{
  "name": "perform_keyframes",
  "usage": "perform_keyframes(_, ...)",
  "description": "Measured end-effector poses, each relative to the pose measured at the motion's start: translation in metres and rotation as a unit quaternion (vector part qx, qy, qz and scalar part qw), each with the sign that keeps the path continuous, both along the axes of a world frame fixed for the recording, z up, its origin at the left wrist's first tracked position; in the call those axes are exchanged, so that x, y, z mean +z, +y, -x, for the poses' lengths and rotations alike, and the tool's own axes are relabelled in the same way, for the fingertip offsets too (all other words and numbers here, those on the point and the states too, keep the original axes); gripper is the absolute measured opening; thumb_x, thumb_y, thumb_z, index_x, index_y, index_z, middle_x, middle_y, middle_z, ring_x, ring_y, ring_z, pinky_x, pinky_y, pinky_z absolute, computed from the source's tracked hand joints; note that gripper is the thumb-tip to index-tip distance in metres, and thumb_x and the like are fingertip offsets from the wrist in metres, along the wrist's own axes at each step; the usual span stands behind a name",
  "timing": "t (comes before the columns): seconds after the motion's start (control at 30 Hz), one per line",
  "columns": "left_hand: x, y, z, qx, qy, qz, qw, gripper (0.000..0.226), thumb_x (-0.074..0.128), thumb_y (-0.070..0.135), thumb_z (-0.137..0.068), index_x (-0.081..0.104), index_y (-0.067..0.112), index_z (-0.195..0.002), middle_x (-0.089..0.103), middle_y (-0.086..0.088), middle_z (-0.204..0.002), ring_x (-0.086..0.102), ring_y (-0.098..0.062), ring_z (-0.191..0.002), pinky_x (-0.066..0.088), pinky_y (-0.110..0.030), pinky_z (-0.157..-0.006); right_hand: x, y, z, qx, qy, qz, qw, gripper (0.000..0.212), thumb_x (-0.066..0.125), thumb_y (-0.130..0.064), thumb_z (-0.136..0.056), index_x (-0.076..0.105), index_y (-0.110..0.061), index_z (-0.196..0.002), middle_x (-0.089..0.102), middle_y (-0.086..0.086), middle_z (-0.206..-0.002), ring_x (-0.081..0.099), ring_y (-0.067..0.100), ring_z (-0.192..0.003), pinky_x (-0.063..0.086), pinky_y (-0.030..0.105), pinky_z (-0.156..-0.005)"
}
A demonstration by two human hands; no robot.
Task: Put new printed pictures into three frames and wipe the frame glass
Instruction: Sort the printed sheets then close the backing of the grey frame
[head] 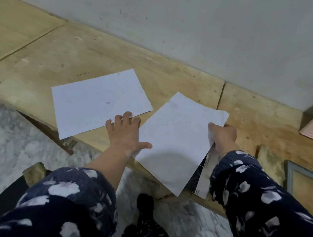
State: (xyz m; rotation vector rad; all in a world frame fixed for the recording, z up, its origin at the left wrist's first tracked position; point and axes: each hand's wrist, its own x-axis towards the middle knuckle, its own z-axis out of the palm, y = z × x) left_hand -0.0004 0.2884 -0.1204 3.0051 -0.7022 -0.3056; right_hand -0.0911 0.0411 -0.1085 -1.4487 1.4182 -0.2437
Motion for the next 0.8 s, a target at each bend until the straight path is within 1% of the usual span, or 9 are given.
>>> perform_keyframes(0.1,0.002,-0.002,0.009,0.017,-0.011,0.003,1.0,0.074,0.061,0.072,-0.071,0.041,0.029,-0.128,0.024,0.002,-0.145,0.024,-0.027,-0.131,0.017,-0.046,-0.106,0.007,0.014,0.01,0.023,-0.016,-0.038,0.999,0.034,0.055,-0.007,-0.091,0.052,-0.002,-0.125,0.056,0.004,-0.105,0.058,0.031,-0.107,0.047,0.033,-0.085)
perform_keyframes(0.23,0.007,-0.007,0.021,0.068,0.019,0.022,0.997,0.074,0.059,0.061,-0.081,0.031,0.023,-0.138,0.022,-0.002,-0.145,0.024,-0.029,-0.132,0.019,-0.046,-0.107,0.017,0.019,0.035,0.006,-0.109,-0.042,0.993,0.036,0.05,-0.011,-0.097,0.044,-0.01,-0.132,0.06,0.006,-0.121,0.061,0.029,-0.103,0.052,0.042,-0.089)
perform_keyframes(0.33,0.015,-0.016,0.031,0.106,0.057,0.049,0.992,0.079,0.055,0.06,-0.084,0.024,0.02,-0.144,0.019,-0.003,-0.147,0.022,-0.029,-0.134,0.02,-0.046,-0.107,0.025,0.018,0.055,0.018,-0.108,0.002,0.994,0.051,0.039,-0.019,-0.101,0.02,-0.023,-0.148,0.048,0.006,-0.129,0.052,0.029,-0.116,0.047,0.044,-0.094)
perform_keyframes(0.4,0.021,-0.022,0.044,0.091,0.066,0.06,0.992,0.08,0.055,0.06,-0.083,0.023,0.02,-0.145,0.018,-0.004,-0.148,0.022,-0.03,-0.134,0.019,-0.046,-0.106,0.029,0.021,0.067,0.003,-0.11,0.015,0.994,0.054,0.036,-0.025,-0.102,0.013,-0.021,-0.151,0.036,0.005,-0.147,0.041,0.029,-0.13,0.039,0.044,-0.104)
perform_keyframes(0.47,0.02,-0.024,0.052,0.066,0.064,0.057,0.994,0.082,0.058,0.062,-0.08,0.024,0.021,-0.143,0.02,-0.004,-0.147,0.023,-0.03,-0.133,0.02,-0.047,-0.106,0.024,0.026,0.069,-0.015,-0.108,0.016,0.994,0.047,0.042,-0.029,-0.1,0.033,-0.018,-0.145,0.047,0.003,-0.136,0.047,0.029,-0.125,0.044,0.042,-0.099)
perform_keyframes(0.53,0.017,-0.023,0.063,0.052,0.057,0.044,0.996,0.084,0.061,0.062,-0.077,0.026,0.021,-0.141,0.021,-0.004,-0.146,0.025,-0.03,-0.132,0.021,-0.047,-0.105,0.021,0.031,0.075,-0.008,-0.087,0.036,0.996,0.01,0.051,-0.025,-0.096,0.057,-0.02,-0.102,0.058,0.0,-0.09,0.058,0.025,-0.085,0.048,0.031,-0.069)
perform_keyframes(0.6,0.014,-0.021,0.069,0.053,0.054,0.028,0.997,0.082,0.063,0.06,-0.078,0.028,0.02,-0.14,0.023,-0.005,-0.145,0.026,-0.03,-0.131,0.022,-0.046,-0.103,0.021,0.032,0.079,-0.003,-0.075,0.068,0.995,0.02,0.055,-0.014,-0.093,0.048,-0.018,-0.075,0.047,-0.003,-0.066,0.046,0.017,-0.059,0.038,0.027,-0.058)
perform_keyframes(0.7,0.013,-0.021,0.077,0.079,0.053,0.018,0.995,0.08,0.061,0.058,-0.081,0.026,0.019,-0.141,0.023,-0.005,-0.144,0.027,-0.03,-0.13,0.024,-0.045,-0.103,0.022,0.026,0.085,0.011,-0.093,0.093,0.991,0.028,0.056,-0.009,-0.089,0.042,-0.012,-0.065,0.042,0.006,-0.063,0.04,0.022,-0.059,0.033,0.028,-0.059)
perform_keyframes(0.8,0.019,-0.031,0.089,0.124,0.058,0.055,0.989,0.088,0.058,0.058,-0.083,0.014,0.018,-0.148,0.016,-0.006,-0.15,0.023,-0.031,-0.133,0.023,-0.046,-0.105,0.034,0.018,0.099,-0.006,-0.152,0.051,0.987,0.007,0.053,-0.01,-0.092,0.06,-0.012,-0.09,0.062,0.007,-0.083,0.057,0.025,-0.071,0.045,0.033,-0.066)
